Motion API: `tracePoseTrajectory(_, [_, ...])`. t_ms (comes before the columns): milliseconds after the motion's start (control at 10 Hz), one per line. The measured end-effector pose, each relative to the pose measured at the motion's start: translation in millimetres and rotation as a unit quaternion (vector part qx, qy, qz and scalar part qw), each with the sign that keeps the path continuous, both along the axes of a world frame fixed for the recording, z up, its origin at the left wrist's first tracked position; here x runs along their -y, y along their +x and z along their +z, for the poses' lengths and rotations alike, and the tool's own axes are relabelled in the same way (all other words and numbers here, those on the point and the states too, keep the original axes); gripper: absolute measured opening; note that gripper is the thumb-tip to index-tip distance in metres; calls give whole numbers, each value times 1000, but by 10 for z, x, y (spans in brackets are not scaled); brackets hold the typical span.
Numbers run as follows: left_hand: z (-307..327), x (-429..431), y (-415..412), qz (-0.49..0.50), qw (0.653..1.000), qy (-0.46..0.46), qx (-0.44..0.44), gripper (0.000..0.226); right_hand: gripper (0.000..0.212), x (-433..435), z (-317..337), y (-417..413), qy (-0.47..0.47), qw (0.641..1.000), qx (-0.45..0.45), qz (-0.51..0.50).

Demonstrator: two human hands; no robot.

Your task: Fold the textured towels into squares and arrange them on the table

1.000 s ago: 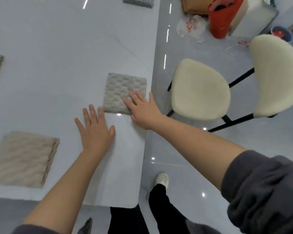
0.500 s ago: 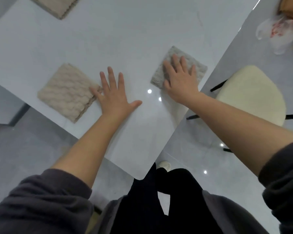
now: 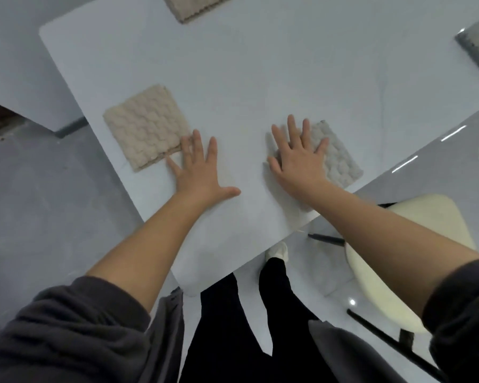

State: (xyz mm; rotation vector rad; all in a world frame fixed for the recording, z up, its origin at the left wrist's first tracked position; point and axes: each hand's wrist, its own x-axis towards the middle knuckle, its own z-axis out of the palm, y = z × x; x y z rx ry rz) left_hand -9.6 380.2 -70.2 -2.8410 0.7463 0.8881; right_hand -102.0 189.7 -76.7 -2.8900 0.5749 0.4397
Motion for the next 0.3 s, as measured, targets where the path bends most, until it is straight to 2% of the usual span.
tracePoseTrajectory(100, [13, 34, -26, 32, 997, 14, -69, 133, 61, 97, 19, 15, 10, 998, -53, 40])
tracePoseTrajectory(200, [63, 109, -20, 53, 995, 34, -84, 135, 55, 116, 74, 103, 1, 996, -78, 49])
tracePoseTrajectory(300, [56, 169, -58, 56, 996, 24, -66, 135, 54, 45, 146, 230, 60, 995, -53, 53])
